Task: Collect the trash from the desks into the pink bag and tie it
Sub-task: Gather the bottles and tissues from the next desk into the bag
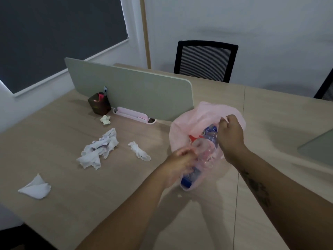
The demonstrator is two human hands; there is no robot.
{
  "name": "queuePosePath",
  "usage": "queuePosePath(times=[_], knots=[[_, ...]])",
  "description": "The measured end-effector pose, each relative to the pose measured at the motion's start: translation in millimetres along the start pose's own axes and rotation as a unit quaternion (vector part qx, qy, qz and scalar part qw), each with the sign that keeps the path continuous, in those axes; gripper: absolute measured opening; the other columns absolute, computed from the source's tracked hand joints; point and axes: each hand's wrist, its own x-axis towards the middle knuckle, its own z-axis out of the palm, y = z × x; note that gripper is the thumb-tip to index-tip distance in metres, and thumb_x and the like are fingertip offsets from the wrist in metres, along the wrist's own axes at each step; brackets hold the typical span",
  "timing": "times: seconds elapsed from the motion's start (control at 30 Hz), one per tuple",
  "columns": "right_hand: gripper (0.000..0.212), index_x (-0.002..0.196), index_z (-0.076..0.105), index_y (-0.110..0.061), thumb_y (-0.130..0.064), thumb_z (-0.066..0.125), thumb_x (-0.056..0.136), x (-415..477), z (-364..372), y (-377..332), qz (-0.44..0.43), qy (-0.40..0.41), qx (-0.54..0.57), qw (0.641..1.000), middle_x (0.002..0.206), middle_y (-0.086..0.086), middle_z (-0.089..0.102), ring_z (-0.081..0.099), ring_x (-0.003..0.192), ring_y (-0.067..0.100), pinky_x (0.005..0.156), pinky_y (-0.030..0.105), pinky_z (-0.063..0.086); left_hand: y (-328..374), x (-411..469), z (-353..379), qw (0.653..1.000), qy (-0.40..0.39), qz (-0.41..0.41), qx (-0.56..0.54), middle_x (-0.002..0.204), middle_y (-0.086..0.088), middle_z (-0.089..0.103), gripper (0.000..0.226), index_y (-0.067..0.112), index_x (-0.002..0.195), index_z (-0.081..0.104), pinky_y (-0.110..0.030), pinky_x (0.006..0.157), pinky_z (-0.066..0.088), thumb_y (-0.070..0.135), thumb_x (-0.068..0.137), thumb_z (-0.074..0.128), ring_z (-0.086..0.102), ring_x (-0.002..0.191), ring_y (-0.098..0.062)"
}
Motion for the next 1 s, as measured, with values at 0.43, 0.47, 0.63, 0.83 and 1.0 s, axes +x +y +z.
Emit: queuePosePath(times=[0.43,0.47,0.63,0.83,1.0], knots=[[0.025,0.101,0.054,-0.007,-0.018,0.032,0.097,3.7,-13.9,9.9,0.033,-0.008,0.016,0.999,0.09,0.01,0.062,0.055,0.078,0.026,0.067,0.035,0.046,-27.0,46.6,37.2,0.976,0.162,-0.103,-0.104,0.113,-0.007,0.063,0.093,0.023,0.137,0.03,-0.043,0.076,0.062,0.04,0.06,0.079,0.069,0.094,-0.027],[0.025,0.101,0.054,-0.006,-0.018,0.033,0.097,4.6,-14.9,11.1,0.035,-0.009,0.016,0.999,0.089,0.009,0.061,0.054,0.077,0.024,0.066,0.034,0.045,-28.9,44.9,32.4,0.978,0.145,-0.104,-0.11,0.113,-0.008,0.064,0.095,0.024,0.137,0.031,-0.043,0.074,0.062,0.039,0.057,0.08,0.07,0.093,-0.028],[0.026,0.106,0.054,-0.005,-0.017,0.031,0.099,8.9,-24.2,9.3,0.04,-0.01,0.01,0.999,0.083,-0.001,0.056,0.055,0.076,0.02,0.075,0.04,0.051,-35.3,0.0,-5.1,0.988,0.105,-0.085,-0.076,0.114,-0.011,0.07,0.061,0.02,0.13,0.053,-0.036,0.078,0.058,0.033,0.074,0.074,0.07,0.098,-0.028],[0.027,0.108,0.052,-0.003,-0.017,0.03,0.101,8.8,-33.3,7.4,0.048,0.0,0.006,0.999,0.079,-0.002,0.052,0.05,0.069,0.014,0.075,0.038,0.049,-43.2,-87.3,-60.4,0.995,-0.057,-0.08,-0.021,0.114,-0.014,0.071,0.037,0.014,0.128,0.062,-0.036,0.081,0.051,0.015,0.092,0.065,0.066,0.082,-0.021],[0.025,0.106,0.052,-0.003,-0.016,0.031,0.099,-4.9,-31.9,6.1,0.047,-0.022,0.003,0.999,0.083,0.004,0.056,0.054,0.078,0.025,0.071,0.038,0.048,-32.9,-70.6,-28.4,0.993,-0.064,-0.035,-0.097,0.1,-0.013,0.068,0.033,0.01,0.108,0.074,-0.034,0.076,0.05,0.022,0.078,0.074,0.061,0.077,-0.021]])
